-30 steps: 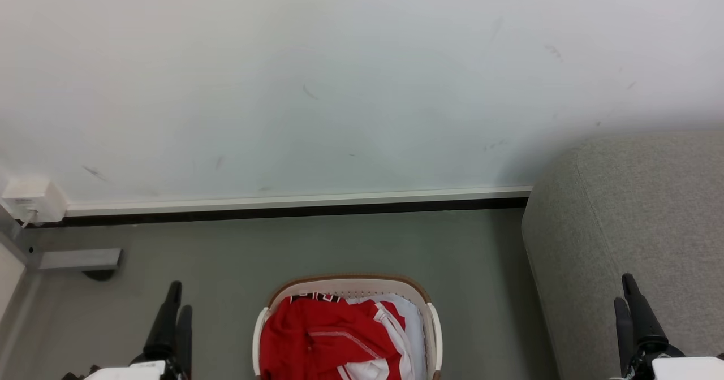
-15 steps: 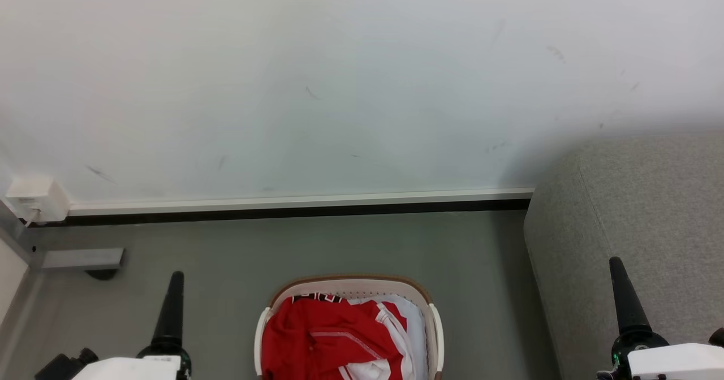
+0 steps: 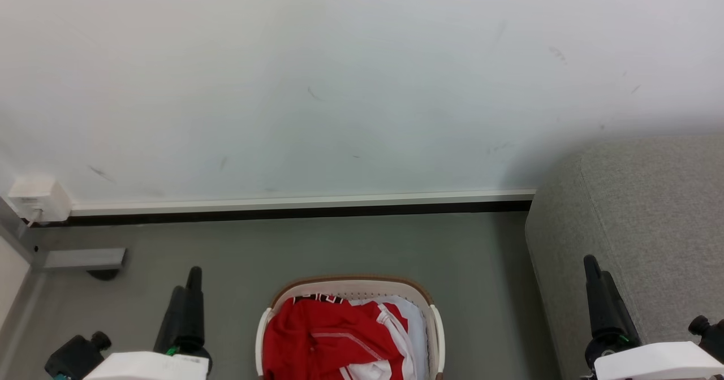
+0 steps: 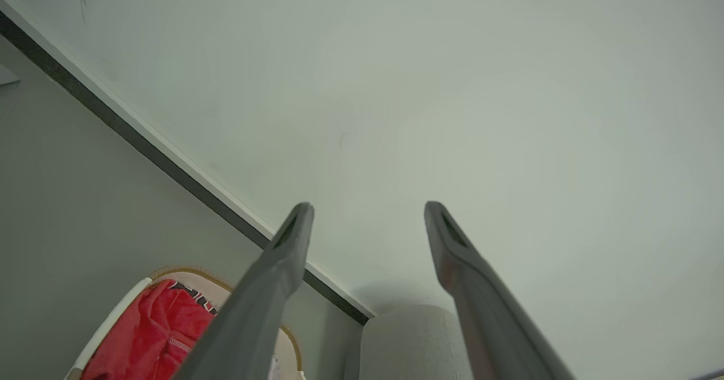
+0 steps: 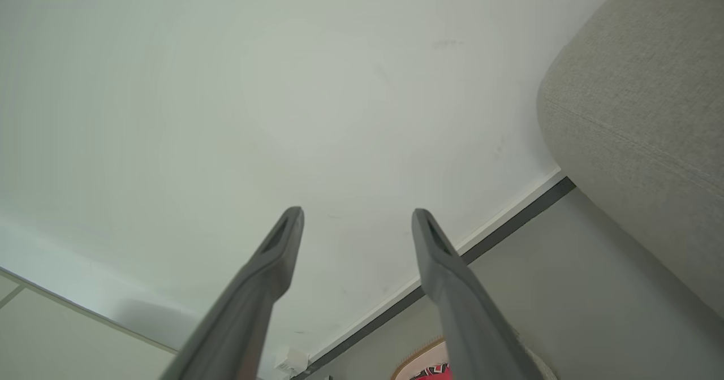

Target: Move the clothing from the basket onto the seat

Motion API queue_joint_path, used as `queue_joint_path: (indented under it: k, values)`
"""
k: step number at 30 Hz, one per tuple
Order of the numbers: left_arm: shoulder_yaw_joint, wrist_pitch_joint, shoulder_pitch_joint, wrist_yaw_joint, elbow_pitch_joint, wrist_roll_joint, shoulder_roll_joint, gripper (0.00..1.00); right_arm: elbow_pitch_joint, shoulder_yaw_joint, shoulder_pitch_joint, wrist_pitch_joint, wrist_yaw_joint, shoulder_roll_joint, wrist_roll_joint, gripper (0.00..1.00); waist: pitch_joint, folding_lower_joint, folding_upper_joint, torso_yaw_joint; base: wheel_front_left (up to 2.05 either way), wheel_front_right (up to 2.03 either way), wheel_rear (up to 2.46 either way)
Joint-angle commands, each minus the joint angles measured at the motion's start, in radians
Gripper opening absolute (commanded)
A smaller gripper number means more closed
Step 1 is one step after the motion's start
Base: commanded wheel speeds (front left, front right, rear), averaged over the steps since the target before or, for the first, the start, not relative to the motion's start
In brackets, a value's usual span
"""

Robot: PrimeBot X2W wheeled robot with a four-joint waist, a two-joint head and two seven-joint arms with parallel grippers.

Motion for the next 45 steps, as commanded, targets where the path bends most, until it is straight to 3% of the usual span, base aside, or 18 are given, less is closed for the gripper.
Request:
queue_joint_path:
  k: [1,12,27,45]
  values:
    - [-0.008,-0.011,-0.015,0.002,-0.015,0.058,0.008,1.00,-0.016,0.006,-0.029,-0.014,-0.001,-0.009,-0.043,1.00,-0.001,0.0000,0.0000,0.001,0.00,0.00,0.00]
    - [-0.047,-0.044,-0.011,0.032,-0.024,0.256,0.010,1.00,-0.013,0.042,-0.027,-0.046,-0.001,-0.019,-0.226,1.00,-0.004,0.0000,0.0000,0.006,0.00,0.00,0.00]
    - [-0.074,-0.085,-0.001,0.008,-0.039,0.407,0.011,1.00,-0.029,0.089,-0.031,-0.087,-0.001,-0.027,-0.386,1.00,-0.004,0.0000,0.0000,0.020,0.00,0.00,0.00]
    - [-0.081,-0.129,-0.005,0.027,-0.037,0.604,0.012,1.00,0.010,0.065,-0.031,-0.132,-0.001,-0.009,-0.578,1.00,-0.007,0.0000,0.0000,0.025,0.00,0.00,0.00]
